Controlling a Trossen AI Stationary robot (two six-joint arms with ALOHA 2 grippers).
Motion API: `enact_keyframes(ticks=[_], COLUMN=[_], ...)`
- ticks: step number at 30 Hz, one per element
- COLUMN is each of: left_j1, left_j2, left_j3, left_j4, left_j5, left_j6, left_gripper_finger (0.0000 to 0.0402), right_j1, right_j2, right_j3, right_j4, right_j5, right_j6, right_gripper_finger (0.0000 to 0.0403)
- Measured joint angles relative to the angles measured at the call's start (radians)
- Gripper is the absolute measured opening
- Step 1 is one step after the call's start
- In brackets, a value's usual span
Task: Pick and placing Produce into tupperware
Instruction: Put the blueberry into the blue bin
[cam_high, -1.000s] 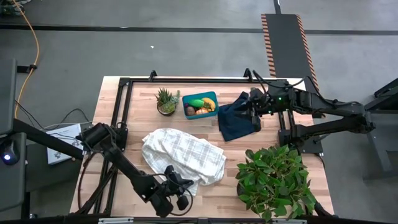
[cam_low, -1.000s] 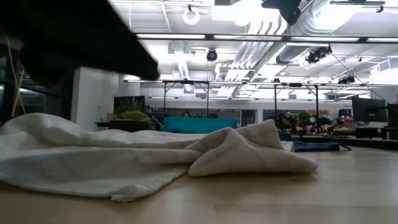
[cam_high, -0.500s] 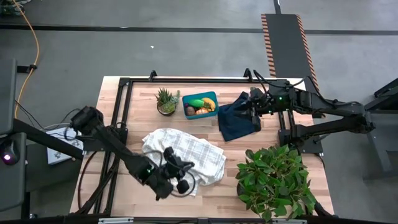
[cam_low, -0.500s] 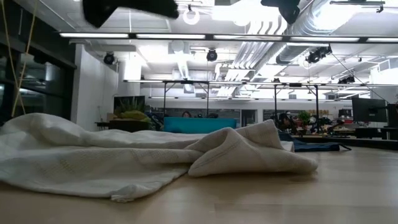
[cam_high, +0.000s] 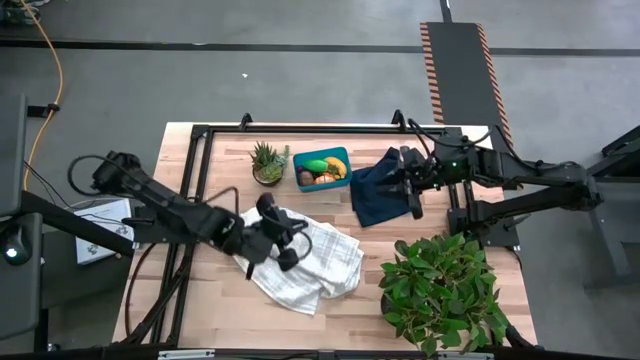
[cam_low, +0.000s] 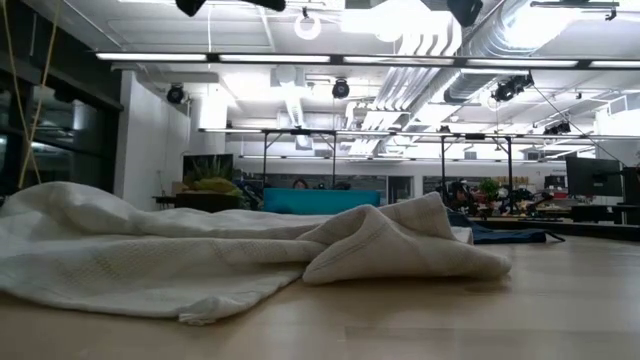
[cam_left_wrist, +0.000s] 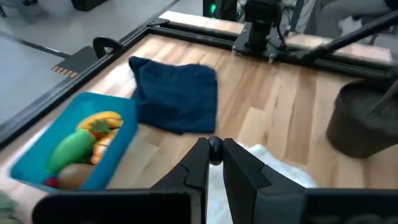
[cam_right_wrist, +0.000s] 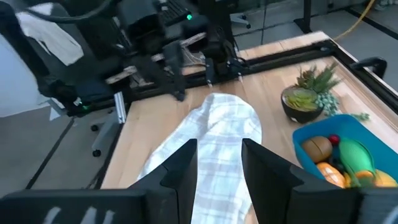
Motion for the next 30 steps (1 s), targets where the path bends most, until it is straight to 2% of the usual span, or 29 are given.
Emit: enact_keyframes(ticks=[13,18,26,30], left_j1=[0.269,0.407,0.649,0.754], left_j2=[-0.162,-0.194,-0.202,-0.202], left_j3=[-0.001,-0.001,-0.001,-0.001], left_j4=[-0.031,-0.033,-0.017,-0.017], left_j5=[0.274,0.430,0.738,0.852], left_j6=[0.296,0.384,0.481,0.525], left_gripper_finger=[0.0026,0.0026,0.0026,0.0026], right_j1=[0.024,0.024,0.024,0.024], right_j2=[0.000,0.002,0.002,0.002], right_j3=[0.000,0.000,0.000,0.000], right_j4=[0.056,0.091,0.100,0.105], right_j5=[0.083,0.123,0.198,0.219], right_j6=[0.005,0.018,0.045,0.065], right_gripper_finger=[0.0116,0.0116,0.0116,0.0116])
